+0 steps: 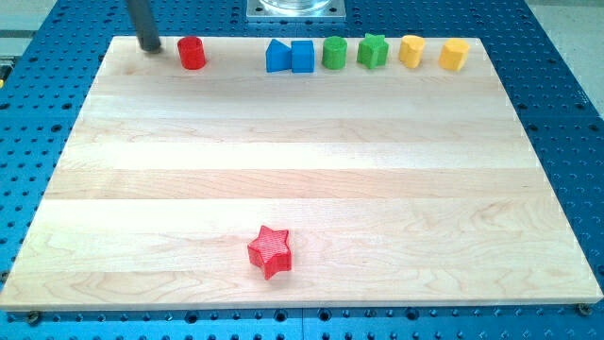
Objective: Place the red circle into the red star
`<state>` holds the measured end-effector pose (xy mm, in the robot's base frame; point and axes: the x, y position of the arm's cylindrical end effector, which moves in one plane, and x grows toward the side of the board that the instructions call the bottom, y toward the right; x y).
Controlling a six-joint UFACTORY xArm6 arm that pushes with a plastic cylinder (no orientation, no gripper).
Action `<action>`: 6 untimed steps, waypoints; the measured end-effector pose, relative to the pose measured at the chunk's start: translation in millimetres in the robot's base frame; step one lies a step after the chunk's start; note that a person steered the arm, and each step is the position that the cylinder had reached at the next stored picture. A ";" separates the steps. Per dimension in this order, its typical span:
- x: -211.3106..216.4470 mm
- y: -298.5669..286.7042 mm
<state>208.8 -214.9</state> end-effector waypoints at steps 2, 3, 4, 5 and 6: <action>121.9 28.2; 61.6 -25.8; -7.8 -33.0; -8.7 1.0; 37.5 38.1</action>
<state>246.3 -176.8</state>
